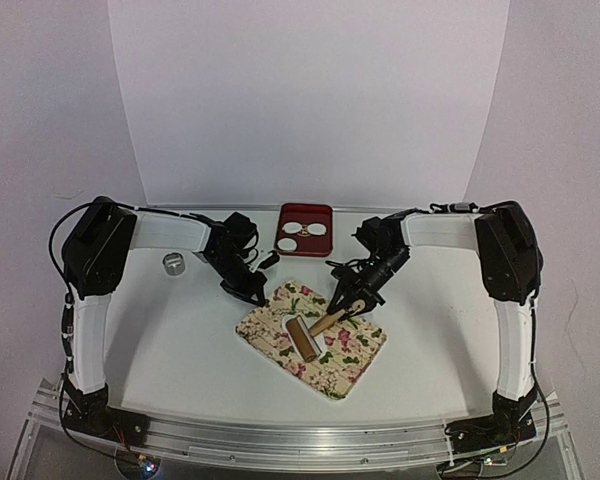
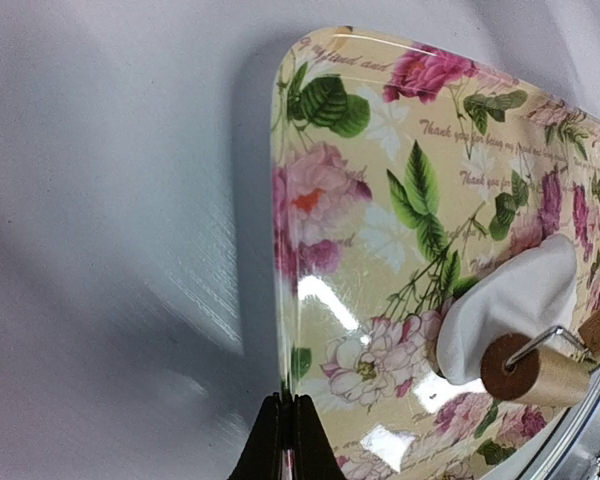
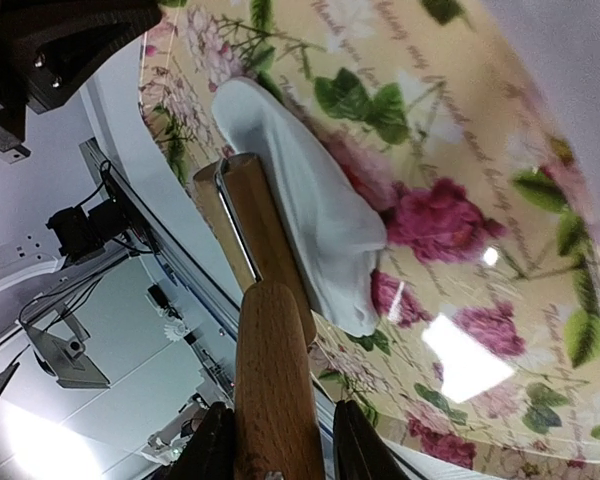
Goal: Roll out the dumpling wrappers from the dough
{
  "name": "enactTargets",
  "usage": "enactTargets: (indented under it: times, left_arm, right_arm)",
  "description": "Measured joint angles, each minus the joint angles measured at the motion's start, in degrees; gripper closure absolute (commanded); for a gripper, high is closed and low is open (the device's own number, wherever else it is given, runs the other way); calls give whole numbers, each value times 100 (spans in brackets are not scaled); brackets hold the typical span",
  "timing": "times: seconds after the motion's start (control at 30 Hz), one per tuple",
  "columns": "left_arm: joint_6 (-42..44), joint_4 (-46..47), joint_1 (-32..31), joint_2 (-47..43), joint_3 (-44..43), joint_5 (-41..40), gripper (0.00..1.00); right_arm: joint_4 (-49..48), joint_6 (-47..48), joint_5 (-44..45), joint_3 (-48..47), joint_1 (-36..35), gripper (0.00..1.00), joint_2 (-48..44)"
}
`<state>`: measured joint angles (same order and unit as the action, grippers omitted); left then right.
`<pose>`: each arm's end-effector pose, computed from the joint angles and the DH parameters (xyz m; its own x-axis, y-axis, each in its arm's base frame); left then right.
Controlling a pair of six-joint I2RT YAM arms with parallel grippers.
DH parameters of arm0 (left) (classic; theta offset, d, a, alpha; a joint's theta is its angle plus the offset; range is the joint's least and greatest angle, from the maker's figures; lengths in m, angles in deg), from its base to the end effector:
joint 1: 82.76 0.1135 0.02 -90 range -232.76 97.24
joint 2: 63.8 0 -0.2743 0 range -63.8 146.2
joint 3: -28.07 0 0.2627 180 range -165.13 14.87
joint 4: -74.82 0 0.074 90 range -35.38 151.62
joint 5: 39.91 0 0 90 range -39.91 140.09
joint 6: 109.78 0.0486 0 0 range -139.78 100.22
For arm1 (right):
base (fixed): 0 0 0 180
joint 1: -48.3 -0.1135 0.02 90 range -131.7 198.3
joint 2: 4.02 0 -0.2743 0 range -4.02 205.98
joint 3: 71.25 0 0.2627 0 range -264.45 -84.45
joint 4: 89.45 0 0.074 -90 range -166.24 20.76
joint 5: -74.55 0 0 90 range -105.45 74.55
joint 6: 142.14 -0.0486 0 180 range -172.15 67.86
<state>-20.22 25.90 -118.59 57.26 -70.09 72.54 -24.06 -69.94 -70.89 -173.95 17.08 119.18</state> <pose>0.3464 -0.2730 0.1333 -0.7752 0.5509 -0.3092 0.6317 0.6838 -0.3652 0.3415 0.2538 0.1497 -0.9175 -0.3533 0.1829 -0.0673 0.5908 0.8040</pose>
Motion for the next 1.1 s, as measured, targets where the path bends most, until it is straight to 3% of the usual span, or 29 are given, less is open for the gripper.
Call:
enactTargets:
  times: [0.33,0.63,0.9,1.1]
  left_arm:
    - [-1,21,2,-47,73,-1,100]
    - [3,36,3,-59,97,6,100]
    - [18,53,4,-67,110,8,100]
    - [29,53,4,-67,110,10,100]
  right_arm:
    - [23,-36,99,245,276,100,-246]
    - [-14,-184,146,-184,-227,100,87]
    - [216,-63,244,6,196,100,-141]
    - [162,-198,223,-249,-192,100,115]
